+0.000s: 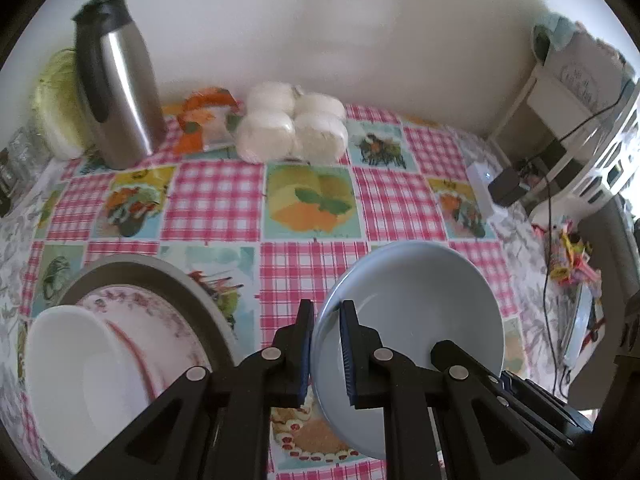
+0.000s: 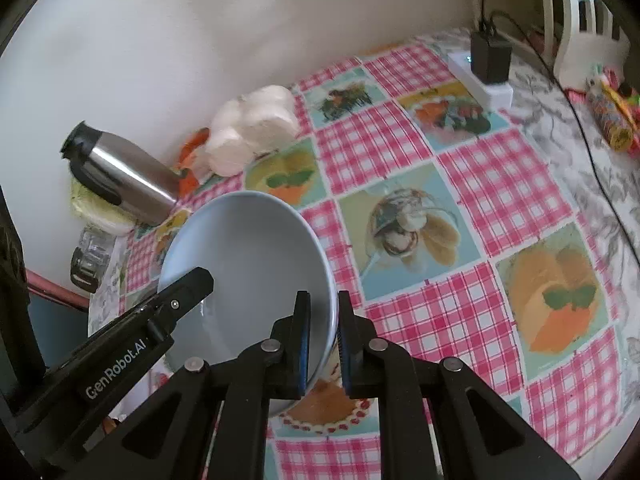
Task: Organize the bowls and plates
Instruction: 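Lift the pale blue bowl with both tools toward the steel basin, then lower the pale blue bowl into the white square bowl with both tools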
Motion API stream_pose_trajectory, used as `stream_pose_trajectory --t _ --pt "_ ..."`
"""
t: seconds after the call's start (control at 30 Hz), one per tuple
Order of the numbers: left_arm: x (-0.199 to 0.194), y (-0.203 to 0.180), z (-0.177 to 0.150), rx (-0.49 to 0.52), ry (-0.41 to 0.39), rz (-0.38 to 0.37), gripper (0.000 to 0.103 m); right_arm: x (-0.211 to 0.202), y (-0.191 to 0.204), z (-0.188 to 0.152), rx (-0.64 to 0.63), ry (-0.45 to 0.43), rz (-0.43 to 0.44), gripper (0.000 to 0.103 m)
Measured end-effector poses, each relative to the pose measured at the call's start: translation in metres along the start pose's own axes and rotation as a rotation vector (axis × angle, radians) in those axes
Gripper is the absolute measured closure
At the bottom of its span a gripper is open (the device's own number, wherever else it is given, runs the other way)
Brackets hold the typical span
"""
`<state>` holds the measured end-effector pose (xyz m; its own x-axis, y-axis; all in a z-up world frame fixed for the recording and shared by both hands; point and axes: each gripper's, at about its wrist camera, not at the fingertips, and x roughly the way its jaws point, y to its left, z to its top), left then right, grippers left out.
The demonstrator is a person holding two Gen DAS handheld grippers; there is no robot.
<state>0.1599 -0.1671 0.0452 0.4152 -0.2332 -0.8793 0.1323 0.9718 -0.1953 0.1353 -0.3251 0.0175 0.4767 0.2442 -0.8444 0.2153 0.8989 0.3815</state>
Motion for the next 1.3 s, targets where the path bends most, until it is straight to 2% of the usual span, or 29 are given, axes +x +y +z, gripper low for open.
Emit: stream_pose_trajectory --t 0.13,0.6,0.93,1.3 --pt "-0.019 0.011 -0.004 -0.037 -0.021 -0.022 0.088 -0.013 0.015 -0.002 -0.03 -0.024 0.004 0.088" --pt "-0.074 0.06 -0.012 -0.116 -0.113 -0.018 0.088 -0.031 0.075 -0.016 -0.142 -0.052 0.071 0.087" --pt "-0.106 0.119 -0.023 -0.214 -0.164 -0.006 0.088 -0.028 0.13 -0.033 -0.235 -0.037 0.135 0.086" --pt "-0.121 0.172 -0.04 -0.316 -0.171 -0.013 0.088 -0.011 0.175 -0.054 -0.316 0.001 0.145 0.086"
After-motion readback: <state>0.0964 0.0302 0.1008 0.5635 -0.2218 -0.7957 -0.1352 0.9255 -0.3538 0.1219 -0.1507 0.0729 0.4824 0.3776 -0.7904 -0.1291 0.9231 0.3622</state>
